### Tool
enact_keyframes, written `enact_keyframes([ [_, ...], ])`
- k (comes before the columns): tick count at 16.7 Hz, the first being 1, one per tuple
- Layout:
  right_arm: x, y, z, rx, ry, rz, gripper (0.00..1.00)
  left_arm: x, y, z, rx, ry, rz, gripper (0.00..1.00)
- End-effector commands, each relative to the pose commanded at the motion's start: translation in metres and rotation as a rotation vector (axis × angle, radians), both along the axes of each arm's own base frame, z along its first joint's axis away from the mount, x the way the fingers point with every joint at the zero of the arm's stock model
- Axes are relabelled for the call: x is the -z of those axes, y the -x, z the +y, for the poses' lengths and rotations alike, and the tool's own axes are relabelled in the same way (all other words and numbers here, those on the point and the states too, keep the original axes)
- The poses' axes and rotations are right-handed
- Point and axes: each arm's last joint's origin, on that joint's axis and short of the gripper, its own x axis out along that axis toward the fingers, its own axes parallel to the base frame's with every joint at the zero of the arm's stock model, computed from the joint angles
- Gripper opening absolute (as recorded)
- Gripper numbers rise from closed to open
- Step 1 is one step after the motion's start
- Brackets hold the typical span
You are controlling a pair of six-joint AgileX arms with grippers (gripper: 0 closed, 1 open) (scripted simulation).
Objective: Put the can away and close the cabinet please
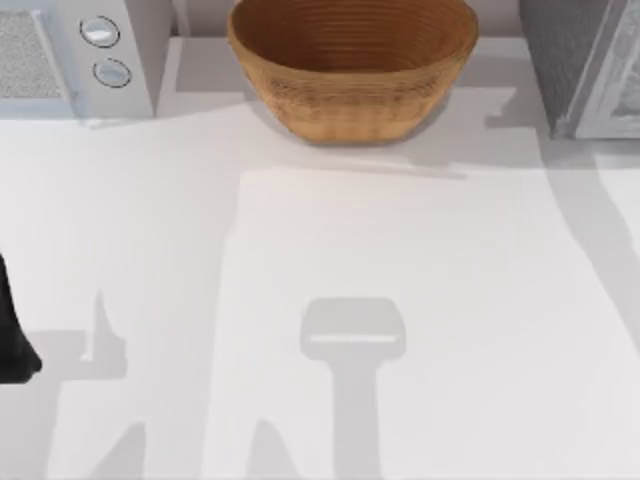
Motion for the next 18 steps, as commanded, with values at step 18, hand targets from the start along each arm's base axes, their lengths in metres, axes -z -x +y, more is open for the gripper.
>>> enact_keyframes([
  [18,-0.019,-0.141,-0.003,0.002,0.000,-0.010,0.00,0.000,0.000,0.000,0.000,0.000,0.000,1.00],
])
